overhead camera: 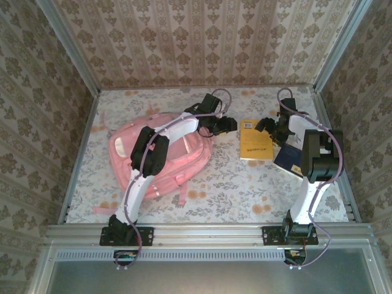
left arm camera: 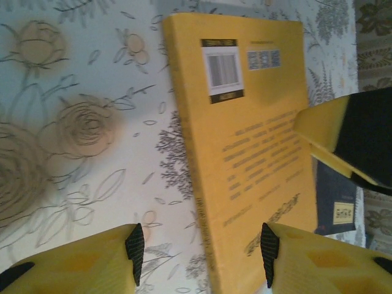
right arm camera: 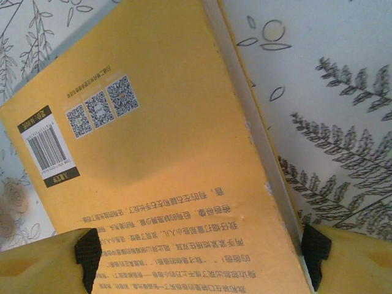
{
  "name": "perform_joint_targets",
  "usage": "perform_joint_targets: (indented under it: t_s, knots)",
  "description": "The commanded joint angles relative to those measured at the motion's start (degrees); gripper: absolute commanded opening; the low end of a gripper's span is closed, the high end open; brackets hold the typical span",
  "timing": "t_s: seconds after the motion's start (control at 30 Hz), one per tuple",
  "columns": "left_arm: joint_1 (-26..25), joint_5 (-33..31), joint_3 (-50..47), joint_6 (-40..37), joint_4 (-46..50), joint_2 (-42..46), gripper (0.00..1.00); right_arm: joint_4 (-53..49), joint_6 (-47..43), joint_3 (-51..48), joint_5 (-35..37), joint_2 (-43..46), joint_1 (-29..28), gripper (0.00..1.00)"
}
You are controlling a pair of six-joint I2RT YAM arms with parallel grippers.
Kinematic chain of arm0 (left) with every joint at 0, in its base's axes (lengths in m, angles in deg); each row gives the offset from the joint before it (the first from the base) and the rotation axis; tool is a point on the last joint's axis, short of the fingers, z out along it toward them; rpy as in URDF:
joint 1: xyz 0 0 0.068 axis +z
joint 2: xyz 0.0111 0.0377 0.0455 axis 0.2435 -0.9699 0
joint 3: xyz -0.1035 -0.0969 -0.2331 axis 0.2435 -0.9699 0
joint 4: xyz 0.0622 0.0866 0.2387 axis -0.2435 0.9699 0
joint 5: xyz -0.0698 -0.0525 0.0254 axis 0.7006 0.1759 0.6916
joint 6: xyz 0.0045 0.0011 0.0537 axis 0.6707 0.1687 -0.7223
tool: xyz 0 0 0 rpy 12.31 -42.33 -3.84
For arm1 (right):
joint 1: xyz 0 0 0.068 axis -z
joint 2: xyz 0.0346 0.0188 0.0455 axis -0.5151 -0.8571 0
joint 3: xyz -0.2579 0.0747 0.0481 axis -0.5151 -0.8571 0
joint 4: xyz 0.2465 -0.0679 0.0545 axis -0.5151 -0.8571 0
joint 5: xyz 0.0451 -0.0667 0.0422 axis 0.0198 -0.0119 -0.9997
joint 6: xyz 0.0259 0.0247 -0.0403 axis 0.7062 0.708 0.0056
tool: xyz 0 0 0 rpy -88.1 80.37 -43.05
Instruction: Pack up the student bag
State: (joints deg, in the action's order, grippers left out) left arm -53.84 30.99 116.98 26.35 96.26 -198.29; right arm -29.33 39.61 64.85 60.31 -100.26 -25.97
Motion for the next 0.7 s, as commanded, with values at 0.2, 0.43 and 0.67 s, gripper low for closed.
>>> perform_joint_targets:
  t_s: [0.2,0.43,0.67]
  knots:
    - [-1.3,3.0,4.0,4.1,0.2,-5.0,0.52,8.8,4.6,-5.8,-12.0,1.0,-0.3,0.83]
    - [-1.5,1.1,3.3,3.1,4.4,-5.8,0.50,12.1,6.8,-10.0,-14.0,3.3,-1.1,0.81]
    - [-2.2,2.7,4.1,3.7,3.7,-6.1,0.50,12.3,6.5,-10.7,-16.6,5.1,-3.1,0.76]
